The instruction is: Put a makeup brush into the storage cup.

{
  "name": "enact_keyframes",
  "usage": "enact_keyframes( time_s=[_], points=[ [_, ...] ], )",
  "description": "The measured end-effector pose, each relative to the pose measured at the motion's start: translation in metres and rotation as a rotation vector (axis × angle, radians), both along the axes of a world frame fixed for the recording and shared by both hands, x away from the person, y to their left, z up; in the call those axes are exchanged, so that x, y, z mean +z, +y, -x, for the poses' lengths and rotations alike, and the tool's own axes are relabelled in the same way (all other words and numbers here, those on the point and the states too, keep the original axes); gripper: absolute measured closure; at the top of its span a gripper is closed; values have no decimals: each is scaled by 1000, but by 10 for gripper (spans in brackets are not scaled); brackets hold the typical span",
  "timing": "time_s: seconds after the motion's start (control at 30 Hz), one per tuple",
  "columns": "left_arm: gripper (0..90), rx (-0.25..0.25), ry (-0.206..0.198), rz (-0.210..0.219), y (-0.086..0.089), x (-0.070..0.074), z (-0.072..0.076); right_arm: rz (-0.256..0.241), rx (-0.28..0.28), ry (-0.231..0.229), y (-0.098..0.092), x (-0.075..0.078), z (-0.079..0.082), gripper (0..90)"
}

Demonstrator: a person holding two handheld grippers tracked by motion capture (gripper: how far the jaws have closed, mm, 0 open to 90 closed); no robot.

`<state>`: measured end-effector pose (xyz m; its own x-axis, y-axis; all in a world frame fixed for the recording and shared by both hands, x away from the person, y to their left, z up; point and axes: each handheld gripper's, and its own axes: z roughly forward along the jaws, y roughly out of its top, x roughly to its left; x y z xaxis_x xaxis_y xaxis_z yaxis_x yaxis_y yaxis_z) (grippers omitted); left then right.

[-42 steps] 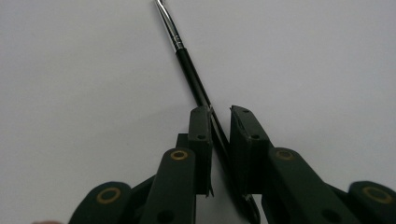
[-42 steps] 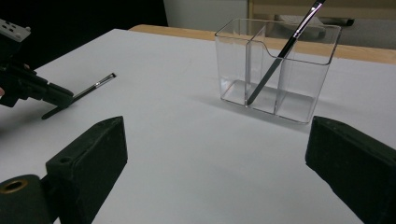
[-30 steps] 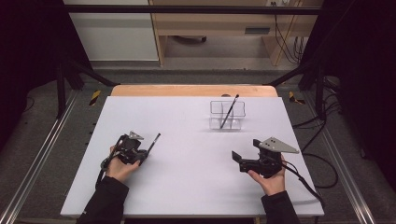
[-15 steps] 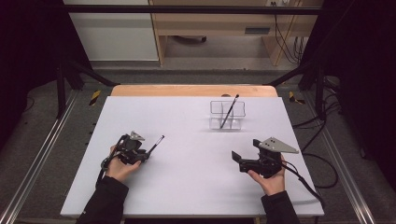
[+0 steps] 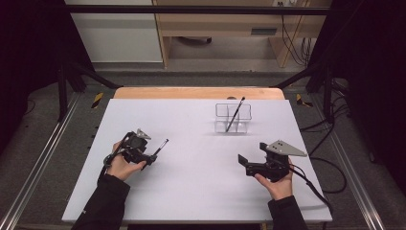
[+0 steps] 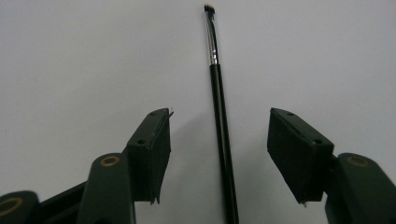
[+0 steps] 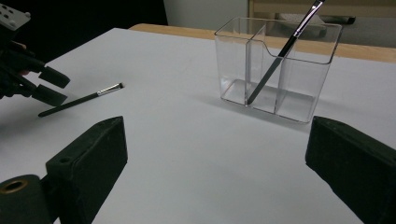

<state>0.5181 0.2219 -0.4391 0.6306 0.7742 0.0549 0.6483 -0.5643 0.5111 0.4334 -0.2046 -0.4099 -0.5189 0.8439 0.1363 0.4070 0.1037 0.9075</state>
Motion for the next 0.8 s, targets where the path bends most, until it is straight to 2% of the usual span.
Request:
enact_keyframes(
  time_s=[0.27, 0.53, 0.8],
  points=[
    [390, -19, 42, -43, -10, -3, -12, -3, 1, 2, 0, 0, -1, 61],
    [530, -21, 90, -68, -13, -11, -19, -6, 4, 5, 0, 0, -1, 61],
    [654, -25, 114, -55, -13, -11, -18, -8, 6, 7, 0, 0, -1, 62]
  ],
)
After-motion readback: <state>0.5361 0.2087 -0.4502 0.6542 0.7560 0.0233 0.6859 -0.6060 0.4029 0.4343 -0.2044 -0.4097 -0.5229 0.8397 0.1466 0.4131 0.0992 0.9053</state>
